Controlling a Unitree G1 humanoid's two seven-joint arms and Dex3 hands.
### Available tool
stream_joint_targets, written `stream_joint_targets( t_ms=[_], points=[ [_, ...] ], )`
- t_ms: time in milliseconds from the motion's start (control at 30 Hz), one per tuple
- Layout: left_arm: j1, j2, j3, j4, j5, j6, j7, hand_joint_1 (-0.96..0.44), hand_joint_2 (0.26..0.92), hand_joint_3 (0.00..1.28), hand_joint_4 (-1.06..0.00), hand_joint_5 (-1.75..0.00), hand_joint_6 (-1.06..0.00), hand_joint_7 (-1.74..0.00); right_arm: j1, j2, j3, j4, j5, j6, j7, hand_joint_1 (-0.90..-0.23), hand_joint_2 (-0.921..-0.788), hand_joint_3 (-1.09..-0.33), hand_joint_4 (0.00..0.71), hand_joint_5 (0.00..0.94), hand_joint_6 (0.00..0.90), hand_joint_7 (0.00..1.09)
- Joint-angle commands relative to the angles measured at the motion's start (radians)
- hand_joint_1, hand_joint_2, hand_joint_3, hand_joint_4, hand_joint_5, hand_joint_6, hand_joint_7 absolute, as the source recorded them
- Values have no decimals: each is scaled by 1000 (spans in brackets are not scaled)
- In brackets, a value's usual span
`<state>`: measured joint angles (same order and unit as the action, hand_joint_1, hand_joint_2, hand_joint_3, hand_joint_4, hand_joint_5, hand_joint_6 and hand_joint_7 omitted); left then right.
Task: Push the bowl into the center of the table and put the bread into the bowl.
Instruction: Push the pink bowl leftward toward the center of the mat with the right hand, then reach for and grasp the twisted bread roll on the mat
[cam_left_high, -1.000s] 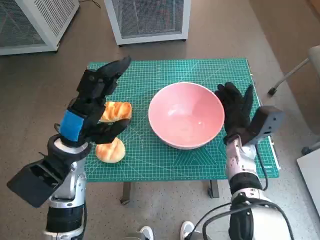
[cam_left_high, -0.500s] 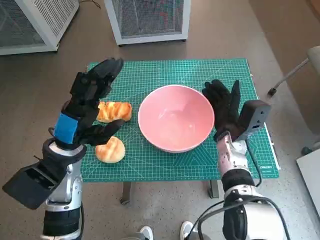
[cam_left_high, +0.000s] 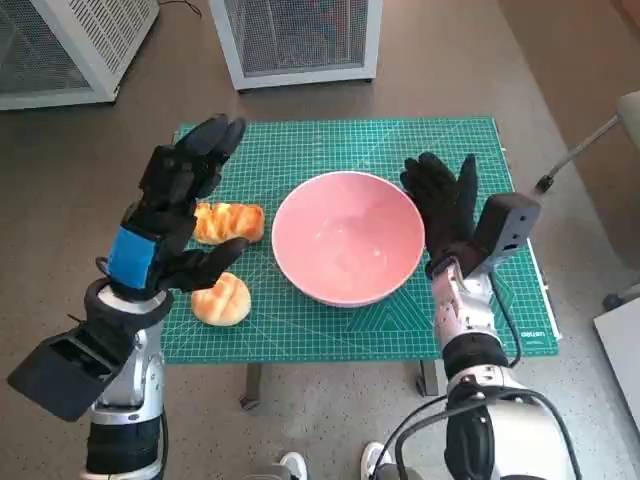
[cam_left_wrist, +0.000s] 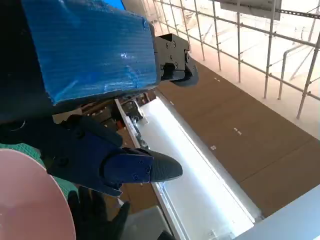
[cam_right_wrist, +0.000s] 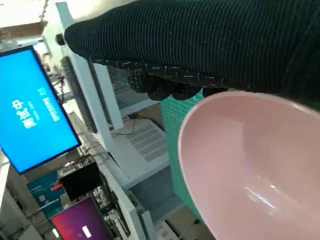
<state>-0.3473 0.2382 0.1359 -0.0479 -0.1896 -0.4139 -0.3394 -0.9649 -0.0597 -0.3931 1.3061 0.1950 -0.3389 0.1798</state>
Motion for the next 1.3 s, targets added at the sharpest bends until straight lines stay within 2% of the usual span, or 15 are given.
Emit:
stream_joint_targets(
  t_ms=[33,133,167,200,233,300,400,567,767,900,1067,1200,1300],
  points=[
    [2,3,1,5,6,-17,5,-531,921,303,-285,-25,-111,-438,-3,-22,-5,-12,6,-33,13,-345,-914,-550,307,1,182,346],
    [-2,4,2,13,4,-19,4,-532,921,302,-286,-24,-113,-434,-6,-27,1,-30,6,-77,26,-335,-903,-587,307,1,175,372],
    [-4,5,3,17,2,-20,3,-532,921,302,-286,-24,-114,-433,-6,-29,5,-41,5,-101,38,-331,-891,-619,309,1,166,393],
    [-8,6,3,24,0,-21,1,-532,921,302,-287,-22,-116,-428,-1,-35,12,-69,5,-155,74,-329,-880,-673,320,4,151,434],
    [-13,8,4,31,-1,-21,-1,-532,921,301,-287,-21,-117,-427,6,-41,20,-100,6,-208,115,-338,-878,-668,325,5,149,446],
    [-21,11,4,41,-3,-22,-4,-533,921,301,-288,-21,-118,-426,15,-51,29,-144,12,-279,175,-356,-888,-632,334,5,139,465],
    [-30,17,6,52,-5,-23,-7,-537,921,301,-289,-20,-120,-423,28,-55,35,-197,31,-332,236,-376,-907,-575,352,9,134,484],
    [-48,40,13,70,3,-24,-13,-548,921,300,-289,-18,-123,-419,91,-40,63,-370,86,-392,346,-406,-919,-512,389,19,142,502],
    [-72,103,19,91,89,-34,3,-542,921,291,-270,-6,-107,-405,187,-34,116,-610,160,-384,431,-423,-921,-477,400,18,146,527],
    [-82,171,21,78,180,-8,11,-529,921,270,-260,-2,-82,-391,232,-45,142,-716,193,-368,465,-409,-921,-471,405,18,160,545],
    [-93,241,15,66,247,48,2,-464,909,128,-231,0,-52,-379,272,-70,159,-797,210,-356,485,-414,-921,-459,401,13,147,552],
    [-97,304,-6,35,356,129,7,-327,813,39,-185,-1,-22,-357,296,-76,163,-847,215,-329,466,-406,-921,-455,393,7,139,556],
    [-101,347,-37,-19,488,263,5,-190,759,17,-153,-1,-27,-315,306,-75,165,-869,219,-308,452,-404,-921,-453,392,6,143,560]
  ],
)
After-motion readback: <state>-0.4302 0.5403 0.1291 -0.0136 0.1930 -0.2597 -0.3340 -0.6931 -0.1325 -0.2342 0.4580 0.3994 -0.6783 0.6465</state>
